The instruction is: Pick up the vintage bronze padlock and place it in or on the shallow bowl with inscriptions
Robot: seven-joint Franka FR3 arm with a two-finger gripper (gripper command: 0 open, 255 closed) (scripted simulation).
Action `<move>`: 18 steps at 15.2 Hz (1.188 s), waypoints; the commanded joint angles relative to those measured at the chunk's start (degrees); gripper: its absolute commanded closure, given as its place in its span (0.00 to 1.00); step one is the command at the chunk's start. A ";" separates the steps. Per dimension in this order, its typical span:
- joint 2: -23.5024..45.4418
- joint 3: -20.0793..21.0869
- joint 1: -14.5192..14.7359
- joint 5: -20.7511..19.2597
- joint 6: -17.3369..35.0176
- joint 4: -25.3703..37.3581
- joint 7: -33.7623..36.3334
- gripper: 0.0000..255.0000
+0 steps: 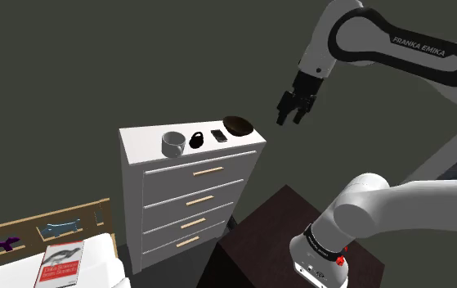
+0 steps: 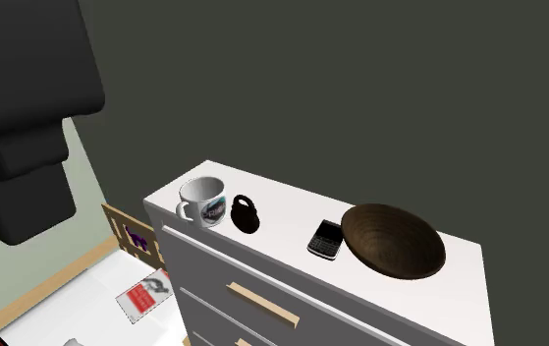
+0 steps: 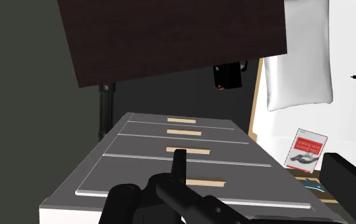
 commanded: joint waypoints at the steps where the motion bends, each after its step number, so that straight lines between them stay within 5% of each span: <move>1: 0.00 0.00 0.00 0.00 0.00 0.00 0.00 0.00; 9: 11.25 0.59 0.66 0.69 18.10 -3.16 -1.77 0.00; 18: 28.30 1.06 1.55 1.80 36.02 0.12 -3.82 0.00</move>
